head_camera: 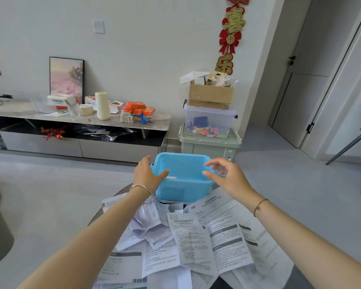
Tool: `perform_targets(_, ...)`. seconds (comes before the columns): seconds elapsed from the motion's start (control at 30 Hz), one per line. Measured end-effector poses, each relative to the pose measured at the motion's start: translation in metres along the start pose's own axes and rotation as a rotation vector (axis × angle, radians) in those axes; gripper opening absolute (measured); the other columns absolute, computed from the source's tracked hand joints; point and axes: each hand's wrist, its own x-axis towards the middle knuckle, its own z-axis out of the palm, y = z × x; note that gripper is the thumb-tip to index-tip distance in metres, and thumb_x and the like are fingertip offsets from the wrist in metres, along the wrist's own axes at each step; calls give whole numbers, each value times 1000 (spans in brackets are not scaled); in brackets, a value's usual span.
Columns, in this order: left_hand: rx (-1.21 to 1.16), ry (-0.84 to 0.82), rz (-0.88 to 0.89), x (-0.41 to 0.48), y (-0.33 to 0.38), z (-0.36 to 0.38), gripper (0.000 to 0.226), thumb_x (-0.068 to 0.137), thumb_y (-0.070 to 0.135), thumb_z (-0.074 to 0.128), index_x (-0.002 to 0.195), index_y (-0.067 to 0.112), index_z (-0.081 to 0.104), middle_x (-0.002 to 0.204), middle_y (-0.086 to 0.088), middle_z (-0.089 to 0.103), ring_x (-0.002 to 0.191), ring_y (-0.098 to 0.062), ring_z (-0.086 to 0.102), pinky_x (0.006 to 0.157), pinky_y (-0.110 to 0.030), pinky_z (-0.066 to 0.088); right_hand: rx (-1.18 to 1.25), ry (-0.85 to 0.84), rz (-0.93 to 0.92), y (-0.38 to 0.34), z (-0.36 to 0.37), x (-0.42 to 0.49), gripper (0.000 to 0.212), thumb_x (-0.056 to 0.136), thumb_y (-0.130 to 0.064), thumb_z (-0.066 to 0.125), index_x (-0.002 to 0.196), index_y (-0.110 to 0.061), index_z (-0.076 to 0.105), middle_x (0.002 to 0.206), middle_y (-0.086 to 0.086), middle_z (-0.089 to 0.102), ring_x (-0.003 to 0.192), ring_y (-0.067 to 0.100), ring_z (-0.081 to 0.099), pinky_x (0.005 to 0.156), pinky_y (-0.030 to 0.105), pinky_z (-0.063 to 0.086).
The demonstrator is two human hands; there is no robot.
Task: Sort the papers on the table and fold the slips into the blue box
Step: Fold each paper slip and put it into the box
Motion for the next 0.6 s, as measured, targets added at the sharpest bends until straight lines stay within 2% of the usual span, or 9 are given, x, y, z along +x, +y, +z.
perform_targets(0.1, 69, 22, 149, -30, 16, 7, 79, 79, 36, 74, 141, 6, 35, 139, -12, 44, 131, -28, 35, 110, -33, 25, -48, 68, 150, 16, -19, -35, 22, 82, -23, 74, 100, -25, 62, 105, -6, 64, 93, 9, 58, 77, 19, 46)
perform_targets(0.17, 46, -35, 176, -53, 27, 14, 79, 79, 37, 75, 142, 9, 35, 139, -9, 42, 132, -26, 31, 109, -32, 23, -96, -7, 297, 28, -26, -59, 33, 82, -25, 74, 110, -22, 58, 114, -2, 61, 95, 12, 56, 78, 19, 45)
perform_targets(0.27, 4, -135, 198, -89, 36, 24, 74, 81, 37, 73, 140, 11, 37, 137, -9, 42, 129, -24, 33, 107, -31, 28, -151, -291, 376, 33, -36, -94, 62, 77, -39, 76, 130, -30, 45, 138, -10, 42, 122, 8, 42, 101, 27, 40)
perform_targets(0.37, -18, -206, 225, -124, 34, 32, 67, 83, 37, 70, 137, 10, 41, 134, -10, 45, 126, -25, 37, 104, -29, 31, -288, -612, 266, 25, -44, -128, 90, 72, -38, 80, 144, -37, 26, 151, -16, 13, 140, 4, 12, 117, 30, 17)
perform_targets(0.4, -18, -220, 225, -131, 32, 34, 65, 84, 38, 69, 136, 11, 42, 135, -10, 46, 126, -24, 38, 104, -29, 31, -402, -665, 215, 26, -43, -135, 90, 75, -31, 78, 147, -36, 24, 151, -17, 8, 141, 4, 6, 118, 29, 12)
perform_targets(0.47, -19, -243, 211, -147, 28, 37, 62, 86, 40, 65, 136, 12, 43, 135, -9, 48, 127, -23, 39, 106, -31, 32, -567, -654, 134, 30, -40, -149, 80, 81, -16, 68, 147, -33, 27, 155, -15, 4, 144, 7, 0, 118, 27, 7)
perform_targets(0.6, -13, -321, 198, -174, 21, 38, 57, 91, 41, 59, 139, 15, 42, 143, -6, 46, 133, -21, 38, 110, -31, 29, -661, -464, 24, 39, -30, -164, 54, 93, -4, 49, 140, -32, 44, 157, -11, 17, 146, 13, 13, 116, 23, 10)
